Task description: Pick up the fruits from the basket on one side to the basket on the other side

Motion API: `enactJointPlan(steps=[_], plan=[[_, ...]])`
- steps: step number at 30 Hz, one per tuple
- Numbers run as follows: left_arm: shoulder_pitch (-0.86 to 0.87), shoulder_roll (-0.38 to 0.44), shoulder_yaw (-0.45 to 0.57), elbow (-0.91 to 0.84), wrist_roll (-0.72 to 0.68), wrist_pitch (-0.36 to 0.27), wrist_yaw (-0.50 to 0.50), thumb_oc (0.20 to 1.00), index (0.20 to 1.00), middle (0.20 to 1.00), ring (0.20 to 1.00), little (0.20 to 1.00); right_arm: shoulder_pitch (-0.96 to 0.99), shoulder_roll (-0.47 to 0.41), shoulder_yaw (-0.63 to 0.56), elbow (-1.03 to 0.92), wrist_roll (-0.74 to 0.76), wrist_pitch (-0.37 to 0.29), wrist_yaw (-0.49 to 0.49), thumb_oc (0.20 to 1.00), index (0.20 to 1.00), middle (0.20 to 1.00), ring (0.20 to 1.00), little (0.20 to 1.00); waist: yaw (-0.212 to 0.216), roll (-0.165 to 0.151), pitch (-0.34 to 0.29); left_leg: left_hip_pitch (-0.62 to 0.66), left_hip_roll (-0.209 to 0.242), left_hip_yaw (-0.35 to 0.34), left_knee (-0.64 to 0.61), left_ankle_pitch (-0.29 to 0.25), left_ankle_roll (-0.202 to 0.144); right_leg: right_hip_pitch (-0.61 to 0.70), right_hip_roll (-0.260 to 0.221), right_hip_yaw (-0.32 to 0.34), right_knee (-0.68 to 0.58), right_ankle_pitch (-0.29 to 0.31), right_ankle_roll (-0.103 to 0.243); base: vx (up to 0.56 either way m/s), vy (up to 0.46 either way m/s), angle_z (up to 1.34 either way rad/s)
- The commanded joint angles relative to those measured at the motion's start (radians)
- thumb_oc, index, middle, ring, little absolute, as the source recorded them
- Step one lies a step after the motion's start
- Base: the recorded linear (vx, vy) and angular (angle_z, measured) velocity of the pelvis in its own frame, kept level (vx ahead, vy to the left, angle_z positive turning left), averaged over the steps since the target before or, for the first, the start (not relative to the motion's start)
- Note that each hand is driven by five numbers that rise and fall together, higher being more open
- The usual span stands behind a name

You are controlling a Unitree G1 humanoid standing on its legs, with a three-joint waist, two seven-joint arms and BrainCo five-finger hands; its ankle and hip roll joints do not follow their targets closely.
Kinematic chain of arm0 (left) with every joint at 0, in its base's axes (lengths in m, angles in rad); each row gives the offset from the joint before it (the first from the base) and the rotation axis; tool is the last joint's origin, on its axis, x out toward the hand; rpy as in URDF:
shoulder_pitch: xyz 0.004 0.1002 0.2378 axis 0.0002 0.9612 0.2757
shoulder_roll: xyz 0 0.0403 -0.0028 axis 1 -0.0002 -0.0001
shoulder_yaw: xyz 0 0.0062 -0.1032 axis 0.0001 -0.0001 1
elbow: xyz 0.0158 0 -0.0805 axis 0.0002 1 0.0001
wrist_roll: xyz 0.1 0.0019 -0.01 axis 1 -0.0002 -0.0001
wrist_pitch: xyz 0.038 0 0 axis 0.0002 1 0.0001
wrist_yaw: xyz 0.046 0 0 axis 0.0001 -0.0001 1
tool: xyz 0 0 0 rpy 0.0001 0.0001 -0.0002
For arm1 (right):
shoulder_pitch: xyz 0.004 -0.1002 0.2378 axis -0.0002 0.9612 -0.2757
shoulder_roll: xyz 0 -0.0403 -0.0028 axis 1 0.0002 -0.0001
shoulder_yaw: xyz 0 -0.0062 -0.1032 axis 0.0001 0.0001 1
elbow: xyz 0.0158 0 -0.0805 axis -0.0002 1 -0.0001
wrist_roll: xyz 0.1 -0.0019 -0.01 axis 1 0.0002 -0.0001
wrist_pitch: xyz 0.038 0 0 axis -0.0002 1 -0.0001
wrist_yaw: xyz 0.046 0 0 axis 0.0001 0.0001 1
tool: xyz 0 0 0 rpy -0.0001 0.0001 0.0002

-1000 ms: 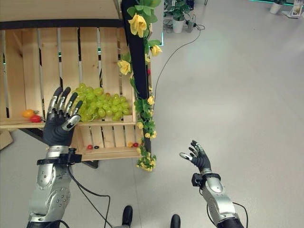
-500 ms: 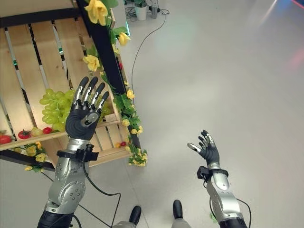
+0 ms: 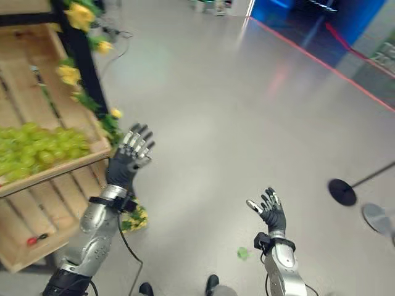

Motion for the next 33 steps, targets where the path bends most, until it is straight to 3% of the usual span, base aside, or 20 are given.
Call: enactJointPlan(steps=[1,2,5,10,12,13,14,15,18,19,20,21,22,24,26,27,29,30,33], plan=[[0.021,-0.038,0.078,-0.065,0.07,-0.016,0.02,1.0,1.0,1.0,1.0,1.0,0.012,-0.082,-0.019,-0.109,-0.019,-0.047,-0.035,1.0,1.0,1.0,1.0,1.0,0.023,0.113,0.031,0.086,0.089,-0.005,-0.081,-0.048,-0.055,0.108,-0.192,-0.307,0.186,-0.008,0.053,0.03,-0.112,-2.6],[0.055,-0.047,0.1,-0.07,0.082,-0.013,0.015,1.0,1.0,1.0,1.0,1.0,0.026,-0.087,-0.018,-0.105,-0.025,-0.039,-0.036,1.0,1.0,1.0,1.0,1.0,0.018,0.102,0.03,0.11,0.102,0.066,-0.039,-0.075,-0.057,0.129,-0.203,-0.334,0.145,-0.014,0.055,0.05,-0.101,-2.21],[0.074,-0.069,0.114,-0.046,0.063,-0.016,0.023,1.0,1.0,1.0,1.0,1.0,0.05,-0.089,-0.011,-0.121,-0.021,-0.032,-0.023,1.0,1.0,1.0,1.0,1.0,0.012,0.097,0.021,0.124,0.13,0.108,0.039,-0.103,-0.066,0.13,-0.163,-0.272,0.145,-0.017,0.051,0.09,-0.143,-2.75],[0.108,-0.095,0.125,-0.062,0.041,-0.003,0.001,1.0,1.0,1.0,1.0,1.0,0.085,-0.123,-0.039,-0.127,0.002,-0.029,-0.004,1.0,1.0,1.0,1.0,1.0,-0.041,0.14,0.001,0.178,0.175,0.144,0.081,-0.124,-0.085,0.135,-0.077,-0.181,0.115,-0.084,0.017,0.14,-0.15,-1.45],[0.12,-0.096,0.125,-0.07,0.039,0.002,-0.015,1.0,1.0,1.0,1.0,1.0,0.084,-0.147,-0.041,-0.131,-0.004,-0.028,-0.001,1.0,1.0,1.0,1.0,1.0,-0.049,0.151,0.009,0.179,0.185,0.124,0.122,-0.113,-0.104,0.139,-0.049,-0.149,0.107,-0.11,0.002,0.1,-0.173,-0.86],[0.126,-0.105,0.128,-0.074,0.035,0.0,-0.019,1.0,1.0,1.0,1.0,1.0,0.086,-0.153,-0.042,-0.134,0.0,-0.03,0.005,1.0,1.0,1.0,1.0,1.0,-0.054,0.152,0.01,0.175,0.181,0.116,0.14,-0.067,-0.118,0.136,-0.034,-0.143,0.091,-0.106,-0.019,0.07,-0.198,-0.96],[0.131,-0.105,0.13,-0.075,0.035,-0.001,-0.021,1.0,1.0,1.0,1.0,1.0,0.09,-0.161,-0.043,-0.133,0.004,-0.03,0.009,1.0,1.0,1.0,1.0,1.0,-0.055,0.156,0.008,0.17,0.176,0.083,0.18,-0.035,-0.14,0.145,-0.012,-0.124,0.072,-0.118,-0.033,0.15,-0.268,-0.7],[0.13,-0.11,0.127,-0.07,0.038,0.0,-0.021,1.0,1.0,1.0,1.0,1.0,0.082,-0.178,-0.04,-0.134,0.01,-0.036,0.009,1.0,1.0,1.0,1.0,1.0,-0.057,0.163,0.019,0.154,0.163,-0.002,0.307,0.045,-0.179,0.178,0.038,-0.084,0.037,-0.139,-0.066,0.15,-0.188,-0.74],[0.135,-0.111,0.133,-0.065,0.041,-0.002,-0.017,1.0,1.0,1.0,1.0,1.0,0.077,-0.187,-0.032,-0.128,0.008,-0.038,0.012,1.0,1.0,1.0,1.0,1.0,-0.061,0.158,0.024,0.154,0.143,-0.063,0.409,0.091,-0.185,0.189,0.062,-0.051,0.019,-0.143,-0.092,0.12,-0.122,-0.72],[0.146,-0.123,0.129,-0.06,0.051,-0.002,0.005,1.0,1.0,1.0,1.0,1.0,0.073,-0.204,-0.009,-0.123,-0.003,-0.039,0.012,1.0,1.0,1.0,1.0,1.0,-0.033,0.154,0.057,0.101,0.051,-0.195,0.531,0.119,-0.169,0.221,0.09,0.026,0.007,-0.147,-0.114,0.1,0.007,-0.9],[0.151,-0.127,0.131,-0.053,0.063,-0.004,0.009,1.0,1.0,1.0,1.0,1.0,0.067,-0.212,0.001,-0.115,-0.008,-0.035,0.015,1.0,1.0,1.0,1.0,1.0,-0.017,0.153,0.072,0.092,-0.038,-0.262,0.566,0.082,-0.158,0.226,0.095,0.067,0.014,-0.145,-0.116,0.16,0.001,-1.44],[0.151,-0.142,0.131,-0.037,0.099,0.004,0.023,1.0,1.0,1.0,1.0,1.0,0.069,-0.216,0.004,-0.112,-0.033,-0.031,0.007,1.0,1.0,1.0,1.0,1.0,0.013,0.155,0.078,0.04,-0.162,-0.323,0.521,0.026,-0.139,0.238,0.109,0.128,0.02,-0.151,-0.106,0.16,-0.025,-2.28],[0.168,-0.156,0.13,-0.006,0.08,0.001,0.016,1.0,1.0,1.0,1.0,1.0,0.068,-0.217,0.014,-0.098,-0.037,-0.013,0.024,1.0,1.0,1.0,1.0,1.0,0.0,0.177,0.079,0.079,-0.167,-0.375,0.413,0.025,-0.107,0.238,0.142,0.191,0.026,-0.144,-0.098,0.14,-0.043,-2.56],[0.163,-0.162,0.133,0.029,0.087,-0.007,0.018,1.0,1.0,1.0,1.0,1.0,0.079,-0.218,0.004,-0.086,-0.041,-0.014,0.025,1.0,1.0,1.0,1.0,1.0,0.004,0.179,0.078,0.063,-0.136,-0.403,0.383,0.044,-0.113,0.24,0.141,0.23,0.022,-0.147,-0.092,0.13,0.078,-1.56],[0.137,-0.176,0.129,0.07,0.055,-0.012,0.027,1.0,1.0,1.0,1.0,1.0,0.079,-0.226,-0.019,-0.075,-0.036,-0.015,0.015,1.0,1.0,1.0,1.0,1.0,0.002,0.191,0.074,0.043,-0.122,-0.489,0.196,0.015,-0.116,0.238,0.149,0.28,0.031,-0.167,-0.081,0.26,0.193,-0.83],[0.12,-0.181,0.13,0.107,0.076,-0.016,0.042,1.0,1.0,1.0,1.0,1.0,0.07,-0.23,-0.022,-0.062,-0.043,-0.023,0.005,1.0,1.0,1.0,1.0,1.0,0.004,0.217,0.08,0.04,-0.148,-0.625,-0.006,0.055,-0.127,0.246,0.202,0.386,0.021,-0.176,-0.077,0.24,0.148,-0.84],[0.118,-0.183,0.129,0.11,0.077,-0.018,0.042,1.0,1.0,1.0,1.0,1.0,0.07,-0.232,-0.022,-0.062,-0.043,-0.023,0.005,1.0,1.0,1.0,1.0,1.0,0.007,0.217,0.08,0.051,-0.143,-0.623,-0.026,0.062,-0.129,0.246,0.203,0.39,0.021,-0.175,-0.08,0.15,0.132,-1.24],[0.119,-0.186,0.134,0.144,0.097,-0.025,0.043,1.0,1.0,1.0,1.0,1.0,0.07,-0.249,-0.019,-0.058,-0.055,-0.026,0.009,1.0,1.0,1.0,1.0,1.0,0.013,0.24,0.083,0.03,-0.14,-0.731,-0.169,0.15,-0.16,0.257,0.238,0.499,0.011,-0.18,-0.069,0.14,0.16,-1.18],[0.111,-0.188,0.135,0.17,0.097,-0.029,0.049,1.0,1.0,1.0,1.0,1.0,0.082,-0.253,-0.034,-0.058,-0.062,-0.022,0.01,1.0,1.0,1.0,1.0,1.0,0.008,0.244,0.076,0.028,-0.145,-0.705,-0.198,0.161,-0.155,0.268,0.233,0.527,0.019,-0.196,-0.066,0.15,0.17,-1.41]])
